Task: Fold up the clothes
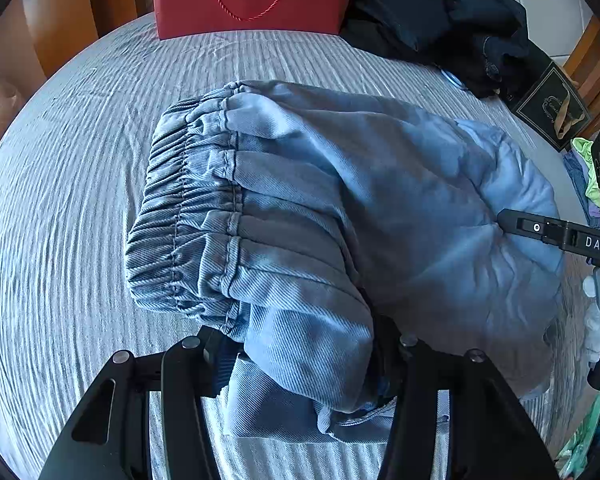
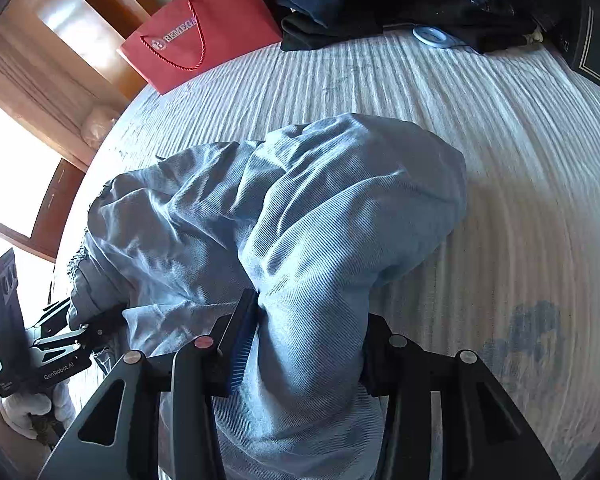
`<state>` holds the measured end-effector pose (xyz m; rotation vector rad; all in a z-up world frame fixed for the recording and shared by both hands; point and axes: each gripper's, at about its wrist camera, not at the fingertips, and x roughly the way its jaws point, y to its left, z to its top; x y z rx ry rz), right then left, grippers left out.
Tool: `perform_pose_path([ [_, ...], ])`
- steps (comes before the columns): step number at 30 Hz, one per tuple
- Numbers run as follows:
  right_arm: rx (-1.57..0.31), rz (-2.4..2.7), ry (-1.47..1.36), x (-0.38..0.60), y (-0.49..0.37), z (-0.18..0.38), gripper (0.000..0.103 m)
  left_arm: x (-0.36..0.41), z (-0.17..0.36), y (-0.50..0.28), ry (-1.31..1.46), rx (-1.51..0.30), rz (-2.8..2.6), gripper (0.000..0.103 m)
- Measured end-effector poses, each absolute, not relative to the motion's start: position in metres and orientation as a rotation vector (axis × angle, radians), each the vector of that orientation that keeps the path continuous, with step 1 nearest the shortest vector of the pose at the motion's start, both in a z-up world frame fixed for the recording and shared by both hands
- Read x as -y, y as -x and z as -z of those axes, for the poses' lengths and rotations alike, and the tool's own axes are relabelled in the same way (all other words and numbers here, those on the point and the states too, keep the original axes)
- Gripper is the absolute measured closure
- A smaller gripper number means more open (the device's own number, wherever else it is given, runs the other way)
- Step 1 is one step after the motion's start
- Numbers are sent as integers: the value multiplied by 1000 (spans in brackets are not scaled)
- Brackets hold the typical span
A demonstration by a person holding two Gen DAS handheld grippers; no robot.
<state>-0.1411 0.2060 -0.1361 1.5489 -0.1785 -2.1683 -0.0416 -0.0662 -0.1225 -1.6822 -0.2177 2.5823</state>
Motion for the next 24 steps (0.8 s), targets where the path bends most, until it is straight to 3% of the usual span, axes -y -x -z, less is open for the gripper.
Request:
perform_pose_path([
  [2,169,2169,-1549,-203,137,135,79,69,121,36,1674,252,-2585,69],
  [4,138,2153,-1538,-194,129,134,79,70,120,32,1665,260,-2578,73],
  [10,239,2097,-1568,-201,140,142,85,82,126,32,1604,352,-2578,70],
  [15,-138,2191,-1473,-168,116,122,88,54,102,22,1501,171,-2647,80],
  [24,79,2309,-1305,-197,95,63,89,13,6,31,1196,6,-2640,80],
])
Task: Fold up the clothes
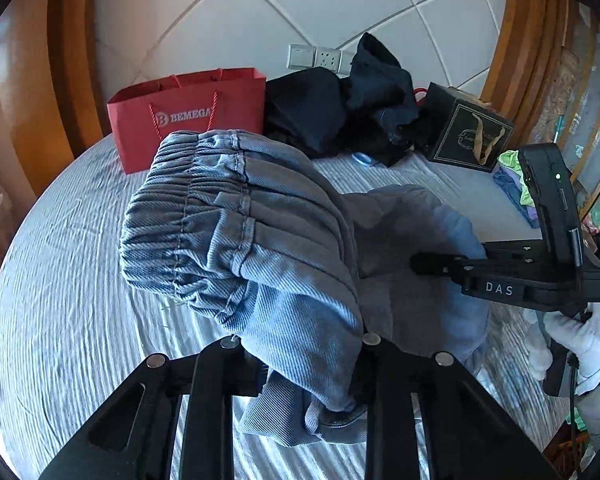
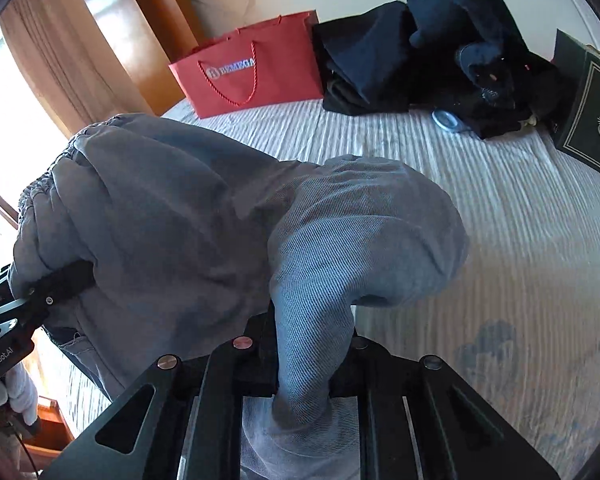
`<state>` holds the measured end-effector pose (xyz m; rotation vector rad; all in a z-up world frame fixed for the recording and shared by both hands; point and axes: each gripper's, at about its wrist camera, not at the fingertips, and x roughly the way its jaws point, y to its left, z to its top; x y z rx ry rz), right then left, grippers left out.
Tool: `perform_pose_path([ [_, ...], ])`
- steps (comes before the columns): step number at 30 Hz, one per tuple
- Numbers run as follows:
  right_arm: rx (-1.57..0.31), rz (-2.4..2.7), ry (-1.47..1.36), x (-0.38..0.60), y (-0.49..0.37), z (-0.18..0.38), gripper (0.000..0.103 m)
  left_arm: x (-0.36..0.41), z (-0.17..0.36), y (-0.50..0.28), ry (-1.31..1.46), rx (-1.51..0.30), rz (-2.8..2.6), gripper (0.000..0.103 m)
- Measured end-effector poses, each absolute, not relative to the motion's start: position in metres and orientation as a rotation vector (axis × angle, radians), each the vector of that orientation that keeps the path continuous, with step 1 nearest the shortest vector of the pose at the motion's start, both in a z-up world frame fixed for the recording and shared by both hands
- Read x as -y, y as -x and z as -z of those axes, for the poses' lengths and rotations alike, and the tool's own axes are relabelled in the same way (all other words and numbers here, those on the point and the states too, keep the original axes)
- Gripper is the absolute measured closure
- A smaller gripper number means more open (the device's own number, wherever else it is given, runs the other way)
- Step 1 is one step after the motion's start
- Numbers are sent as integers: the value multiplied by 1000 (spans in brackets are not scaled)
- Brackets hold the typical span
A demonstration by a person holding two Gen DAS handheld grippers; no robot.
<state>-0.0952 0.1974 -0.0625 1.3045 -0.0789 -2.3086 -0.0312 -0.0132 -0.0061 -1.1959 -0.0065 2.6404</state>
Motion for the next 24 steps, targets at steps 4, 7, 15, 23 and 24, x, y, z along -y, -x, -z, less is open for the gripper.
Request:
perform_pose_path([
  [4,220,2396,-1258,-229,82,40,89,-10,-22,40,1124,-80,-2582,80],
  [7,277,2475,-1234,-264,72,25,89,-41,-37,43,1092,-92,-2528,80],
  [15,248,2699,-1211,-402,50,-24,89,-184,-59,61,995,-114,-2373,80],
  [23,7,2765,-1210,-600,86,-74,89,-391,-78,105,903,24,-2344,80],
  [24,-31,2760,-1219,-625,95,-81,89,-416,-79,113,906,59,-2347,80],
])
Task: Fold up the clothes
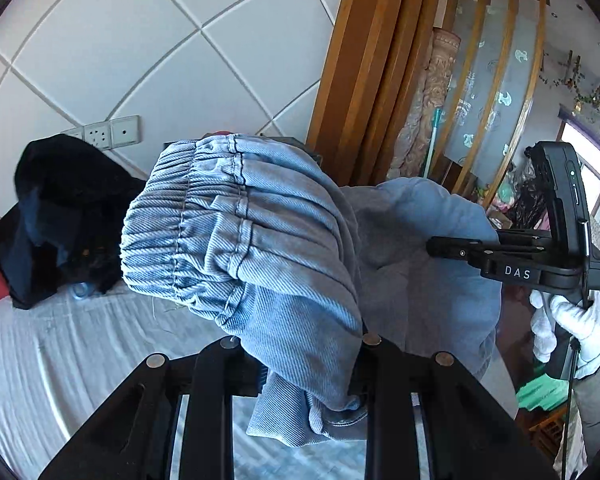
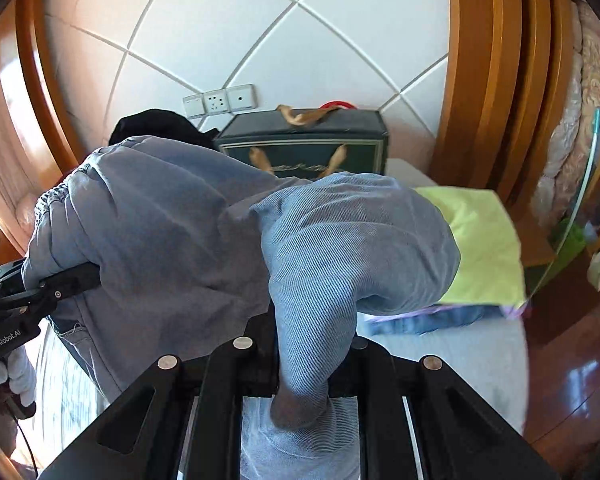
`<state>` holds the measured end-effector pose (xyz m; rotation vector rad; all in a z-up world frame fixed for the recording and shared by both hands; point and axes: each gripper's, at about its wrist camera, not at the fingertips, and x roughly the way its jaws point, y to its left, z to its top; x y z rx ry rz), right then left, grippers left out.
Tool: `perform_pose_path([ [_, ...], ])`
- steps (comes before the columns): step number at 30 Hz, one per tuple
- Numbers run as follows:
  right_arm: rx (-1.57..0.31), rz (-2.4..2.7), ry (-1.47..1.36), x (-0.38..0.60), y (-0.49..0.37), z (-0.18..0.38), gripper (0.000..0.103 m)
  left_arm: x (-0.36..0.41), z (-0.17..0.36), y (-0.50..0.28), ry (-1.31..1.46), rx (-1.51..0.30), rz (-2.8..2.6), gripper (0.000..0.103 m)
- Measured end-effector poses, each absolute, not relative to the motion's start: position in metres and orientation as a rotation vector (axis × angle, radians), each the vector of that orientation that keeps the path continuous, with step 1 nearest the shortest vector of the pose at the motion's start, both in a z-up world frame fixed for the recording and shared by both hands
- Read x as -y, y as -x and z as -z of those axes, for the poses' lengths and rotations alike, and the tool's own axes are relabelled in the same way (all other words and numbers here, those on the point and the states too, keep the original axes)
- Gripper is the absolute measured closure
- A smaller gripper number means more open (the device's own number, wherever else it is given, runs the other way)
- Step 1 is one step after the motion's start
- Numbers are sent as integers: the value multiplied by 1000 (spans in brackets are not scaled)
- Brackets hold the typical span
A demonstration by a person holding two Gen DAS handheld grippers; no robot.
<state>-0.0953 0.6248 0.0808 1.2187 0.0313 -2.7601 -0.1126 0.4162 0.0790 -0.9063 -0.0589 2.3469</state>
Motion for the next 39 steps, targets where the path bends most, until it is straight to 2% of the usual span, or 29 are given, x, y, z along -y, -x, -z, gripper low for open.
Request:
perform_pose_path([
  [4,-162,2717,-1261,-704,143,-95,89,-506,-76,145,965,144,-2348,79],
  [8,-272,2654,-1292,-764,199,-97,89,-571,-65,180,992,155,-2379,79],
  [11,-242,2587,-1309,-799,239,-73,88,-602,-41,209,1050,140,-2432,78],
  [12,-223,2569,-1311,-808,252,-60,85,-608,-29,218,1085,142,-2452,77],
  [13,-185,2561,-1331,-818,261,-45,72,-613,-13,228,1132,143,-2482,71],
  [14,-139,2557,-1363,-828,268,-28,63,-615,5,240,1196,140,-2517,60],
  [15,-92,2551,-1394,-839,275,-12,42,-616,25,250,1278,136,-2532,56],
  [16,-45,2544,-1425,-849,282,4,29,-616,44,260,1361,144,-2519,50],
  [19,121,2519,-1492,-881,296,45,14,-613,62,263,1409,124,-2506,28],
  [20,205,2509,-1486,-891,294,49,13,-612,67,263,1418,115,-2504,25],
  [23,344,2558,-1404,-904,268,35,13,-614,50,246,1359,41,-2514,25],
  [26,355,2605,-1305,-900,230,7,10,-623,24,225,1284,-52,-2523,24],
  [30,368,2622,-1268,-881,192,-2,8,-636,-3,198,1215,-162,-2544,24],
  [34,444,2626,-1274,-873,161,8,3,-648,-16,180,1196,-158,-2517,25],
  [39,399,2634,-1323,-851,134,17,2,-651,-30,166,1197,-102,-2479,24],
])
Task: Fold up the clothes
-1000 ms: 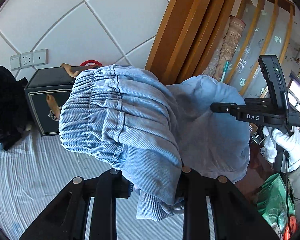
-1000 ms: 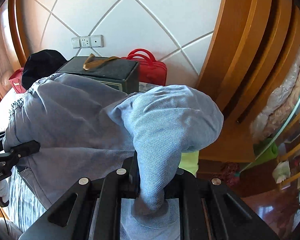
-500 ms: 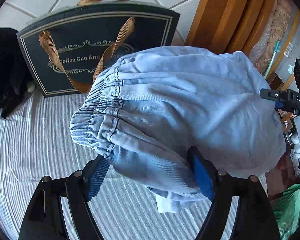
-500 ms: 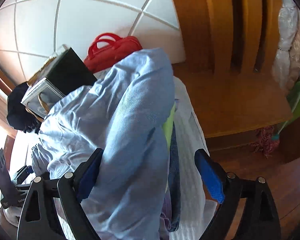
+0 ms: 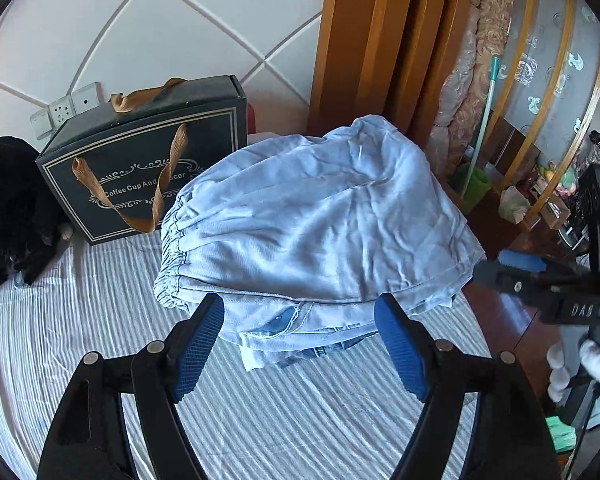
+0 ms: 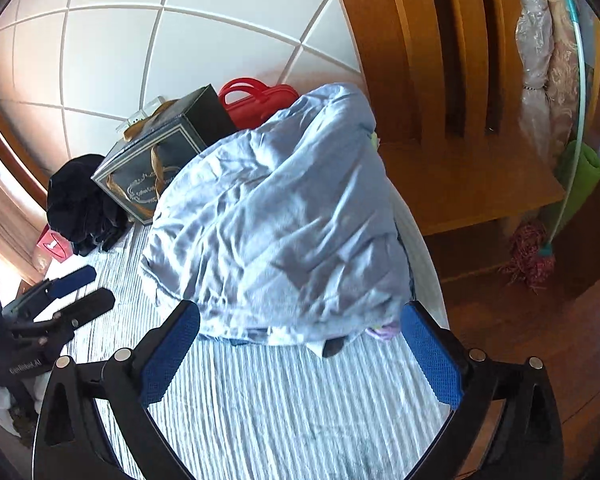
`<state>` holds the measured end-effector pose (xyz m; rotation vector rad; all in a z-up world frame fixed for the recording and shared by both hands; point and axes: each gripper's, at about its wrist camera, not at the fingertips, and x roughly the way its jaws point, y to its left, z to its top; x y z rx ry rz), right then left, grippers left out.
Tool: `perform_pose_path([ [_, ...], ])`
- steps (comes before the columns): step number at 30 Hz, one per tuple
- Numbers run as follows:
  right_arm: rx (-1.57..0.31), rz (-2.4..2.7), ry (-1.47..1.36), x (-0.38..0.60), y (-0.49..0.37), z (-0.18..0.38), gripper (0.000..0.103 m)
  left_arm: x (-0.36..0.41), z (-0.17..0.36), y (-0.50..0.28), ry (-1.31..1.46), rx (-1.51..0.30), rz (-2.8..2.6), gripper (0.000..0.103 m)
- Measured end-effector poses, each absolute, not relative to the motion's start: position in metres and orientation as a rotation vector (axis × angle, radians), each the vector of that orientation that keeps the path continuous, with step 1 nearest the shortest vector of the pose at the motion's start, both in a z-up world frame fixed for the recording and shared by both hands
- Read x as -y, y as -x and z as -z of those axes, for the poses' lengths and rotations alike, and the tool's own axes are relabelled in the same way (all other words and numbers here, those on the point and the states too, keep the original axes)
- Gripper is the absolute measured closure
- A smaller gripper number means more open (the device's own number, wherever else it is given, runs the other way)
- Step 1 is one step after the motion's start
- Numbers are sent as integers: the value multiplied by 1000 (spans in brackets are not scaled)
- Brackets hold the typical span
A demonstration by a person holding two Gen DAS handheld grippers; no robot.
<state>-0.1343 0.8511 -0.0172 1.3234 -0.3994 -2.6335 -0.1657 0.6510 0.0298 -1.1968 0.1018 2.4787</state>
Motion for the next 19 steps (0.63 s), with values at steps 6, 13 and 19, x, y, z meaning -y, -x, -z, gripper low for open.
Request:
perform_pose_path([
  [6,408,2617,-1332,-836,117,20,2,-664,-33,165,1202,-139,-2486,24],
  [13,361,2654,-1357,-827,112,19,2,-675,-29,159,1188,-216,-2496,24],
  [19,341,2661,-1382,-821,109,23,2,-674,-30,154,1176,-211,-2487,24],
])
